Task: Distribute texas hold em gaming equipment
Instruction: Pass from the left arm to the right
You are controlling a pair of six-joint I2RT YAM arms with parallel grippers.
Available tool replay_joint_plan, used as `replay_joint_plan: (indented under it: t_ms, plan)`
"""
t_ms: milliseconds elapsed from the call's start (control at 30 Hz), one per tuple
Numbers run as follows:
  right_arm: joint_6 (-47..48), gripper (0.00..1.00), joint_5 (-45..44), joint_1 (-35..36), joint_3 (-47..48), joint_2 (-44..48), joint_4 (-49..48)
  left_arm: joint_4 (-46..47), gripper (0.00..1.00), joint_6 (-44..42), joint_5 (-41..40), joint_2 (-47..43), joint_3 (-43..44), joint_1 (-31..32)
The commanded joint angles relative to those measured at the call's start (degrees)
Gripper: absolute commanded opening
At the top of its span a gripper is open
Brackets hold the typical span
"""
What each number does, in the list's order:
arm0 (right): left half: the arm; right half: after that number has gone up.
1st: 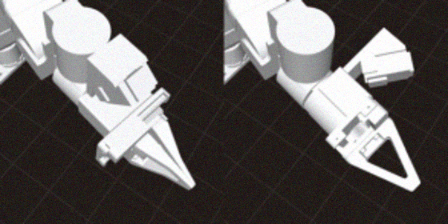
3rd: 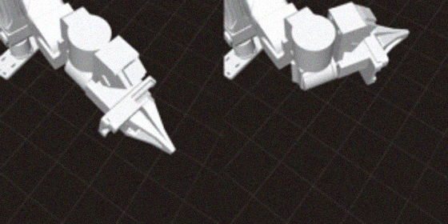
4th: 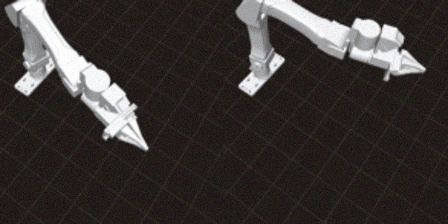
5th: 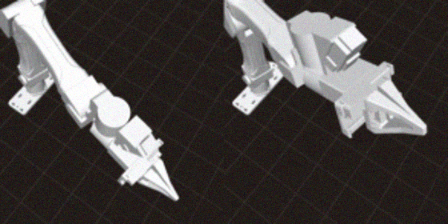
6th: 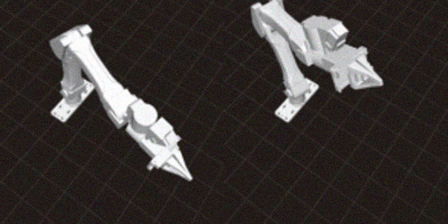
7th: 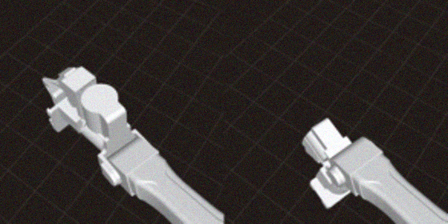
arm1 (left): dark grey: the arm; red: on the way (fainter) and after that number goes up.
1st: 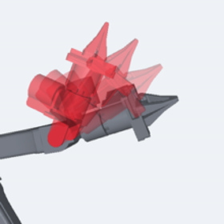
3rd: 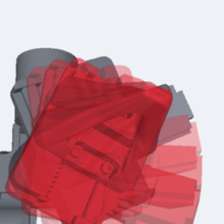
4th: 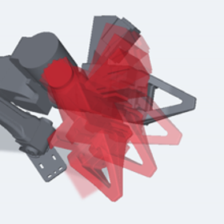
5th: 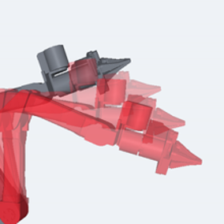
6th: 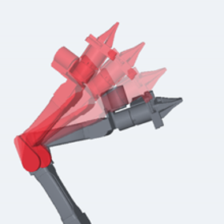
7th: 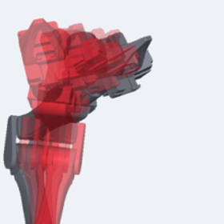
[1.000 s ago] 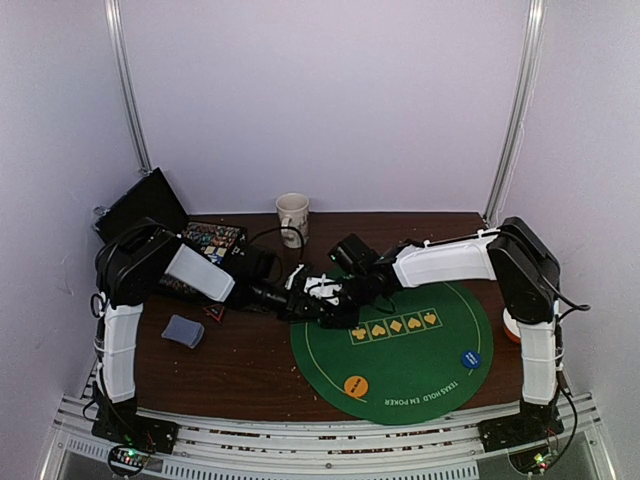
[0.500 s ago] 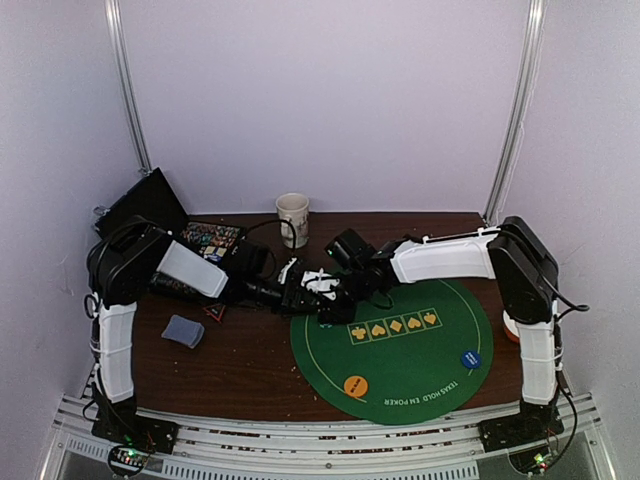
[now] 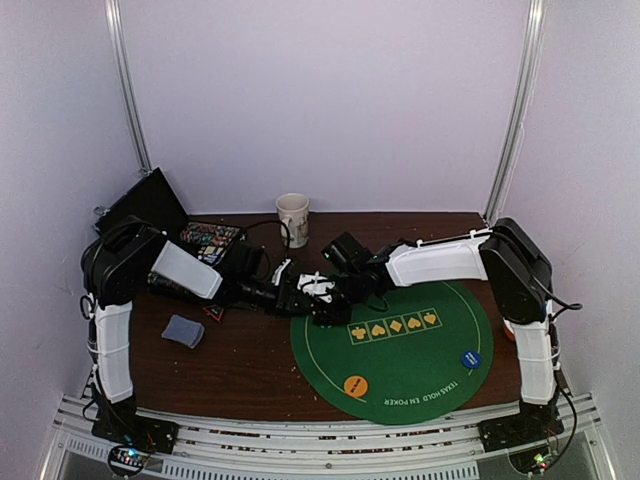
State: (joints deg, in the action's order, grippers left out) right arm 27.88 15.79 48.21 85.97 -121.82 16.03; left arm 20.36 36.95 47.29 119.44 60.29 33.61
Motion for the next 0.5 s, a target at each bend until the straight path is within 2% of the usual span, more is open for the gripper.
replay_joint_plan:
  t_ms: [0,333,467]
  plan:
    - [0.79,0.0,-2.39,-0.74,-1.01,-3.71,9.68,4.19,0.68,1.7,0.45,-1.82,-2.74,-2.85]
    - [1.33,0.0,-2.25,-1.96,-2.56,-3.12,9.85,4.71,0.69,0.97,1.64,-3.03,-3.28,-3.16]
    - [0.72,0.0,-1.48,-1.73,-1.3,-2.65,9.97,1.41,0.69,-0.94,-0.44,-4.73,-3.07,-3.9]
